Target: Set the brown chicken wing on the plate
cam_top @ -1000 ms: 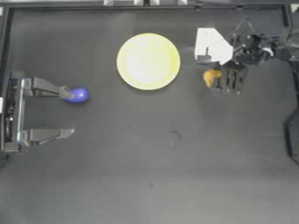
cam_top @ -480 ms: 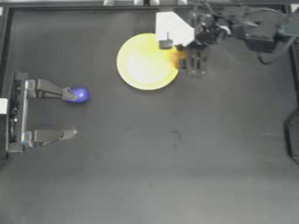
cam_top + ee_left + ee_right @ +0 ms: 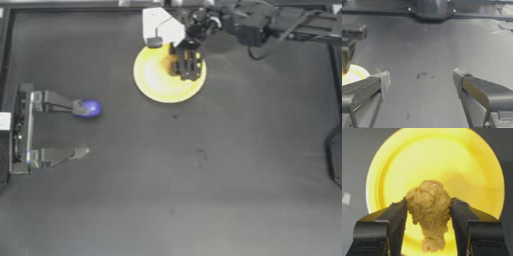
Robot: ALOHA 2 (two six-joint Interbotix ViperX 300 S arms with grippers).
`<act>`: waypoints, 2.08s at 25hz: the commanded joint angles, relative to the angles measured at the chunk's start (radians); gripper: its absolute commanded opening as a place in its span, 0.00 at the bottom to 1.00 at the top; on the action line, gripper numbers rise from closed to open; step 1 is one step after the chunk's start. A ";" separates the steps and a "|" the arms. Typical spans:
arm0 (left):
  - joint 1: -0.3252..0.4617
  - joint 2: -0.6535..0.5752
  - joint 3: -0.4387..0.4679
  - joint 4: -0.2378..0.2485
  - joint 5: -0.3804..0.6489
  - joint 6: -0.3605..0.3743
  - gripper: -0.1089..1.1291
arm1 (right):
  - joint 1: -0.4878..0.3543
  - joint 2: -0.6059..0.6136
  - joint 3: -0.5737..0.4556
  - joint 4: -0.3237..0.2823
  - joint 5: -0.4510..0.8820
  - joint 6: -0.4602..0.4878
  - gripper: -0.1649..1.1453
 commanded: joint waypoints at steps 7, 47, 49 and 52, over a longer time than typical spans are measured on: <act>0.011 0.009 -0.018 -0.002 -0.005 0.000 0.92 | -0.011 0.071 -0.126 0.038 0.061 -0.017 0.31; 0.025 0.009 -0.008 -0.002 -0.005 -0.002 0.92 | -0.049 -0.003 -0.206 0.114 0.221 -0.002 0.87; 0.025 0.009 -0.006 -0.002 -0.005 0.000 0.92 | -0.049 -0.035 -0.173 0.110 0.199 -0.002 0.87; 0.029 0.009 -0.006 -0.003 -0.005 0.000 0.92 | -0.044 -0.083 -0.110 0.115 0.163 0.002 0.87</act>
